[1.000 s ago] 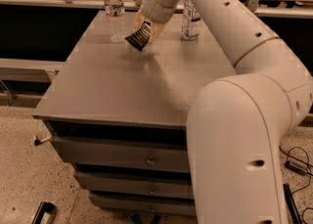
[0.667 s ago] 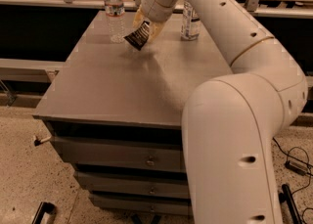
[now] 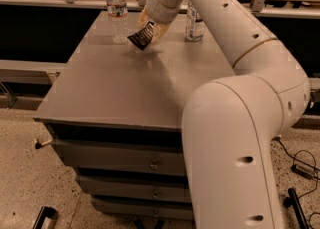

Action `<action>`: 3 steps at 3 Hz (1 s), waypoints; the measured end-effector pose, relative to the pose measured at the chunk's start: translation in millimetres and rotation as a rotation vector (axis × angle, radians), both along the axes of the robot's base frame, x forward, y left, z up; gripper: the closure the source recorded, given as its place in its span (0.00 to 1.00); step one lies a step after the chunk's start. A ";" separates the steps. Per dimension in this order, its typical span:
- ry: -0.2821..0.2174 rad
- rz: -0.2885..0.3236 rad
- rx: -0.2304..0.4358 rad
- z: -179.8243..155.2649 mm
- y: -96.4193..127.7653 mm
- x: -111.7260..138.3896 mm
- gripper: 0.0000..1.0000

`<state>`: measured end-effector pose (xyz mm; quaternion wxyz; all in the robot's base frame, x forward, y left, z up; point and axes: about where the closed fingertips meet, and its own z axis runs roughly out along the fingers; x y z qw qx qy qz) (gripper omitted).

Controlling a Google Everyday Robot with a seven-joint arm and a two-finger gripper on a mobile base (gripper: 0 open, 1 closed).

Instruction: Move rxbar chocolate near water bottle

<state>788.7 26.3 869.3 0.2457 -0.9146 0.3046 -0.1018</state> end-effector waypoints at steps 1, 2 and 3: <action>0.021 -0.049 -0.001 -1.8 1.0 0.8 0.03; 0.022 -0.044 -0.002 -3.8 1.9 1.0 0.00; 0.038 -0.057 -0.007 -6.8 0.2 1.1 0.00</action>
Offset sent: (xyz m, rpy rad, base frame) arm 0.0006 0.0002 -0.0005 -0.0023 0.0144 -0.0359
